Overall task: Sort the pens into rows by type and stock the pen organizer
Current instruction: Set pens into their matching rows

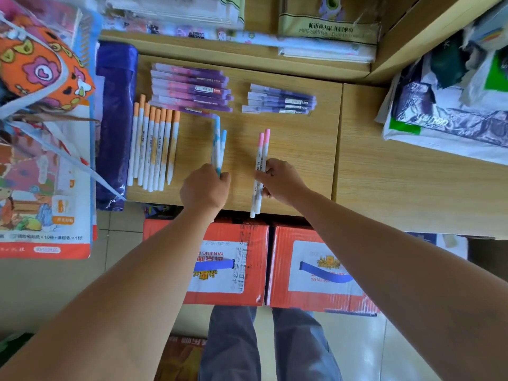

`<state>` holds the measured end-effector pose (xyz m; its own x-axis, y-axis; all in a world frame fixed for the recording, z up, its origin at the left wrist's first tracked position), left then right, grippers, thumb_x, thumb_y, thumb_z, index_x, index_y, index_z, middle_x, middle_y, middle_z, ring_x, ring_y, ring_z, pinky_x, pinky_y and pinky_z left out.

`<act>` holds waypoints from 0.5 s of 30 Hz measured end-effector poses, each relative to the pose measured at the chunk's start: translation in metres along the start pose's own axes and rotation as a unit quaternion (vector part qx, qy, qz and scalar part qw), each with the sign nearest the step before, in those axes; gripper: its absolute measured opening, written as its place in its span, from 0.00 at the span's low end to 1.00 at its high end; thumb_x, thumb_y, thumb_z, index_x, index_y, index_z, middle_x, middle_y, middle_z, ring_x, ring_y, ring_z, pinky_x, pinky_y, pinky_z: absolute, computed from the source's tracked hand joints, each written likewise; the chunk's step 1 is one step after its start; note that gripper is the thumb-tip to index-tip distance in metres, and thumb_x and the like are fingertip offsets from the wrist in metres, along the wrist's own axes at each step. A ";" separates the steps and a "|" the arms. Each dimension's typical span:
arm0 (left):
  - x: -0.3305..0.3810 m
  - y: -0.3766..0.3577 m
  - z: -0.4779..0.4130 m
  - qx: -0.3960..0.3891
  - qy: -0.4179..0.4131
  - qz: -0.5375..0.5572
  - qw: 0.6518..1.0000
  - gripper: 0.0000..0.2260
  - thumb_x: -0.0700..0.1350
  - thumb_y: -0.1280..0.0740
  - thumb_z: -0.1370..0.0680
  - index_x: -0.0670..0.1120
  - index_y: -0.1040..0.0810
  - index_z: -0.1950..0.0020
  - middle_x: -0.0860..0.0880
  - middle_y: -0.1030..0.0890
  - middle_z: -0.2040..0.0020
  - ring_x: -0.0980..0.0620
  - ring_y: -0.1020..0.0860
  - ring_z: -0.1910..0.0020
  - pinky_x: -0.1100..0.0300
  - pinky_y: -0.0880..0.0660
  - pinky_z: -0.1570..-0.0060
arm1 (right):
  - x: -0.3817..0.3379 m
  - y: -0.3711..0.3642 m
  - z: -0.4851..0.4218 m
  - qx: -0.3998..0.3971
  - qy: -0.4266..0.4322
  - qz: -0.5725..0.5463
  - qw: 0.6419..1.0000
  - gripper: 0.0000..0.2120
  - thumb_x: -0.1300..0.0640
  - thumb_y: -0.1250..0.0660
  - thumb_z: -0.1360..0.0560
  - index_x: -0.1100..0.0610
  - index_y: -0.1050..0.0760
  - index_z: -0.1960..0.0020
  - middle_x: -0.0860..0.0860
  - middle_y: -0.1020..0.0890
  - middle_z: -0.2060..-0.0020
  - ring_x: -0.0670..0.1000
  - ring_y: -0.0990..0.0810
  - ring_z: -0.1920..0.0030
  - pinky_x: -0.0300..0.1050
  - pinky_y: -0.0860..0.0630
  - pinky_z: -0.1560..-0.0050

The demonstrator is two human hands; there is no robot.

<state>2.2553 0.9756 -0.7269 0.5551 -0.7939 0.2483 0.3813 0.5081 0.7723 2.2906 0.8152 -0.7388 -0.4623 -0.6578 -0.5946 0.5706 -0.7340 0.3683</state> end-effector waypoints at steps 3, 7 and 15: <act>0.004 0.000 0.007 -0.068 0.015 0.024 0.997 0.14 0.50 0.44 0.20 0.41 0.27 0.55 0.48 0.27 0.68 0.51 0.28 0.70 0.59 0.35 0.72 | 0.002 0.008 0.009 -0.002 0.001 -0.012 1.000 0.08 0.57 0.36 0.22 0.62 0.26 0.48 0.51 0.24 0.70 0.38 0.28 0.82 0.31 0.33 0.79; 0.013 -0.003 0.019 -0.114 0.039 0.095 0.988 0.14 0.49 0.44 0.20 0.40 0.26 0.54 0.46 0.23 0.64 0.49 0.25 0.67 0.59 0.32 0.70 | 0.005 0.017 0.019 -0.003 0.011 -0.015 1.000 0.09 0.56 0.36 0.21 0.62 0.26 0.47 0.51 0.23 0.70 0.38 0.27 0.82 0.30 0.32 0.78; 0.028 -0.013 0.054 -0.147 0.071 0.310 0.936 0.08 0.42 0.42 0.19 0.40 0.30 0.43 0.44 0.23 0.65 0.48 0.26 0.73 0.57 0.26 0.71 | 0.015 0.037 0.044 -0.002 0.007 -0.058 0.998 0.08 0.56 0.37 0.21 0.61 0.27 0.47 0.52 0.22 0.68 0.46 0.23 0.73 0.34 0.27 0.74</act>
<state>2.2261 0.9290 -0.6988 0.8219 -0.2734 0.4997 0.1285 0.9437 0.3049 2.2750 0.7706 -0.7022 -0.5152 -0.5661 -0.6435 0.5171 -0.8041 0.2934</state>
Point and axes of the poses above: each hand's wrist, its own z-axis away from the middle knuckle, its own y-axis out of the back of the hand, x = y × z, the point moved 2 cm from there along -z, towards the middle knuckle
